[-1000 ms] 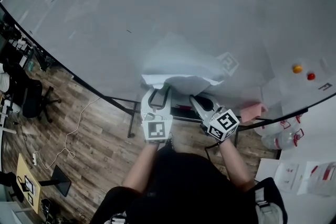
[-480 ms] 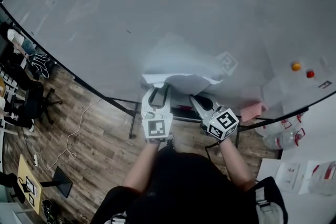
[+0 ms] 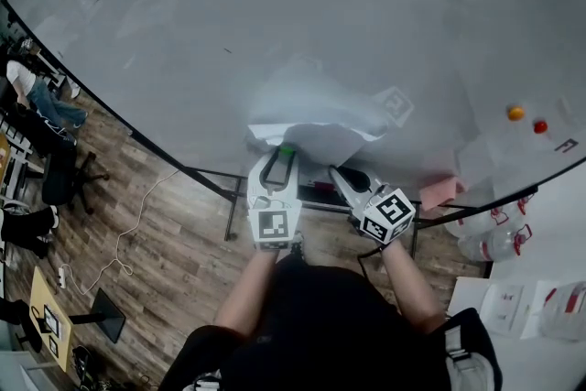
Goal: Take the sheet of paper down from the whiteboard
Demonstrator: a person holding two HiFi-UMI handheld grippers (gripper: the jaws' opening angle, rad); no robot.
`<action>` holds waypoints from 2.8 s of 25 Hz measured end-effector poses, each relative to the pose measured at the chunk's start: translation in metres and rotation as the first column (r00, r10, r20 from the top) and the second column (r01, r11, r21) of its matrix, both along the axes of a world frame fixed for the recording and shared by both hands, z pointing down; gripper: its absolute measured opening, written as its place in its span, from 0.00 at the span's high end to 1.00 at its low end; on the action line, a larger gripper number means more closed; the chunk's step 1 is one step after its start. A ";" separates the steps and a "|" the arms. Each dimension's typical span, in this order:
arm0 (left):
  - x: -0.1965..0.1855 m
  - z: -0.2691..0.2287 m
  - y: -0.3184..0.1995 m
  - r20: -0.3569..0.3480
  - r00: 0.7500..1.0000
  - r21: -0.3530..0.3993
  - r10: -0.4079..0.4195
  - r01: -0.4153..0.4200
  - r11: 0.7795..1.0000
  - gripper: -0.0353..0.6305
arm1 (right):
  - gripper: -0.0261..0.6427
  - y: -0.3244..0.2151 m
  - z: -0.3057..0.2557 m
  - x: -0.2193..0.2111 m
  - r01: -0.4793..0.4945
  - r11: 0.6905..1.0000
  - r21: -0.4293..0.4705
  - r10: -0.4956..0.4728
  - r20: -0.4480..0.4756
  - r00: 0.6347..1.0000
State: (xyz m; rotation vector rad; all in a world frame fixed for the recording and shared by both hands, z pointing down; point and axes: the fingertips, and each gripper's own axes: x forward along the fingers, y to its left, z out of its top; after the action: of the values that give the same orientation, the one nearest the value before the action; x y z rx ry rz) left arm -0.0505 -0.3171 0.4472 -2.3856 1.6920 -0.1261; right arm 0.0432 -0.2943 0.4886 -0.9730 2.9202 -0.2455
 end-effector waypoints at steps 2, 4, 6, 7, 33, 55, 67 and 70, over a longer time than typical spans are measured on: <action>-0.002 0.003 0.005 0.000 1.000 -0.007 -0.004 0.004 1.000 0.75 | 0.95 0.003 0.001 -0.002 0.004 1.000 -0.006 -0.004 0.002 1.000; -0.004 0.006 0.011 0.004 1.000 -0.015 -0.010 0.010 1.000 0.75 | 0.95 0.007 0.003 -0.003 0.008 1.000 -0.011 -0.008 0.002 1.000; -0.006 0.008 0.017 0.001 1.000 -0.017 -0.018 0.018 1.000 0.75 | 0.95 0.011 0.004 -0.003 0.013 1.000 -0.014 -0.013 0.002 1.000; -0.007 0.008 0.020 0.001 1.000 -0.017 -0.023 0.023 1.000 0.75 | 0.95 0.013 0.005 -0.003 0.015 1.000 -0.015 -0.015 0.002 1.000; -0.019 0.030 0.111 -0.016 0.996 -0.077 -0.090 0.089 0.993 0.75 | 0.95 0.095 0.032 -0.003 0.069 0.994 -0.086 -0.071 -0.023 0.997; -0.127 0.030 0.199 -0.042 0.996 -0.098 0.080 -0.084 0.992 0.75 | 0.95 0.197 0.030 -0.114 -0.080 0.993 -0.086 0.073 -0.086 0.994; -0.123 0.043 0.240 -0.041 0.989 -0.106 0.143 -0.147 0.983 0.75 | 0.95 0.248 0.047 -0.107 -0.158 0.982 -0.103 0.150 -0.087 0.985; -0.119 0.044 0.248 -0.042 0.989 -0.102 0.138 -0.142 0.985 0.75 | 0.95 0.256 0.051 -0.099 -0.163 0.982 -0.097 0.154 -0.095 0.984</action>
State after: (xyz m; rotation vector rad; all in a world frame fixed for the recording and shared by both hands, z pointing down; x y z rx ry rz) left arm -0.1693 -0.0691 0.4910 -2.5891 1.5618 -0.1548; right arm -0.0558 -0.0386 0.5393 -1.2554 2.9111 -0.3601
